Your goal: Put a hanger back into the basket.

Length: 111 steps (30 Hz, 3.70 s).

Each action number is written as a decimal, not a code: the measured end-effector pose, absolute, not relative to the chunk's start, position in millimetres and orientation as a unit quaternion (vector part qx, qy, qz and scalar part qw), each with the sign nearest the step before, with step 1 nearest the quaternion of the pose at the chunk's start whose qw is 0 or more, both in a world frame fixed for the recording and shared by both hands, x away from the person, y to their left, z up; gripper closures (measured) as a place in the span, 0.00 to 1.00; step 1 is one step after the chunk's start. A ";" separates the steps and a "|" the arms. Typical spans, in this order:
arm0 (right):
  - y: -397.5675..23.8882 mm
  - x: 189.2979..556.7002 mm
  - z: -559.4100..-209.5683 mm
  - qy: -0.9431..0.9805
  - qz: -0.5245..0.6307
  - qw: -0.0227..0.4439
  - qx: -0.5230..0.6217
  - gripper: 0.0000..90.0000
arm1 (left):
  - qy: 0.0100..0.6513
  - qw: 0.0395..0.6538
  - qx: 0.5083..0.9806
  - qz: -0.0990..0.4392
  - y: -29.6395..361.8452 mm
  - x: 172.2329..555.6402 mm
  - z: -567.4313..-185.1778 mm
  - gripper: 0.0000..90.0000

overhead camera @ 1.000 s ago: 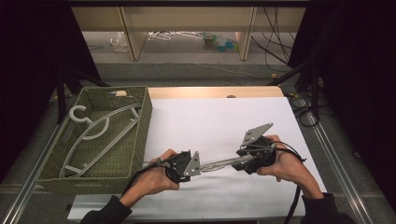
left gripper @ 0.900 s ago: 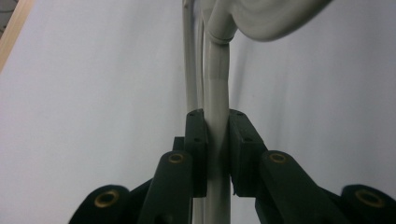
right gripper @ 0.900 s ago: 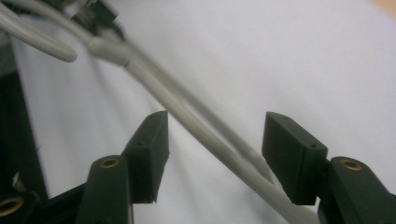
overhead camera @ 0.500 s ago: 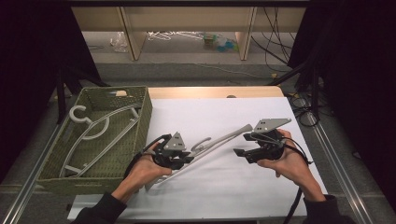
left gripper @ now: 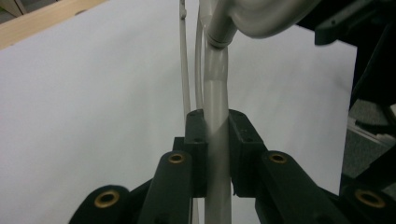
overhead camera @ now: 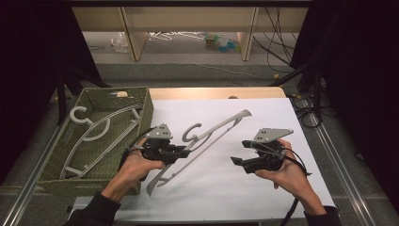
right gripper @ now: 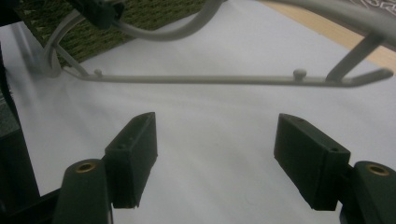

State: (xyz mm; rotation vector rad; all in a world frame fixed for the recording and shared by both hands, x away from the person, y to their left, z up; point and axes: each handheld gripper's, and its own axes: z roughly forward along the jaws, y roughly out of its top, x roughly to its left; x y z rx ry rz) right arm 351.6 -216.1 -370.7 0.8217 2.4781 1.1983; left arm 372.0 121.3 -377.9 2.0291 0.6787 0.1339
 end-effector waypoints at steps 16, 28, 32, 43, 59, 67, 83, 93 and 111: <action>-216.1 335.0 -396.7 0.861 0.416 0.109 0.273 0.31 | 0.301 0.522 0.797 0.038 147.3 377.7 -312.3 0.88; -221.9 333.7 -400.2 0.859 0.415 0.104 0.282 0.31 | 0.345 0.553 0.757 0.051 208.8 382.8 -272.9 0.88; -220.2 333.8 -402.7 0.861 0.412 0.100 0.283 0.31 | 0.363 0.552 0.747 0.071 236.3 382.6 -265.2 0.88; -216.5 334.0 -407.7 0.864 0.406 0.092 0.282 0.27 | 0.403 0.524 0.742 0.113 293.7 389.5 -267.0 0.88; -216.0 336.1 -412.5 0.869 0.398 0.081 0.284 0.27 | 0.446 0.478 0.745 0.129 346.2 401.7 -305.2 0.88; -216.4 336.7 -413.5 0.869 0.395 0.079 0.286 0.27 | 0.456 0.468 0.745 0.137 368.2 400.2 -317.3 0.88; -217.0 337.1 -414.3 0.871 0.391 0.078 0.287 0.27 | 0.474 0.424 0.762 0.122 385.7 398.4 -355.3 0.88; -217.4 337.2 -414.8 0.872 0.388 0.075 0.288 0.27 | 0.483 0.409 0.767 0.100 379.9 405.7 -375.5 0.88; -215.5 337.6 -417.9 0.872 0.388 0.078 0.288 0.26 | 0.555 0.336 0.747 0.145 397.0 418.3 -406.0 0.82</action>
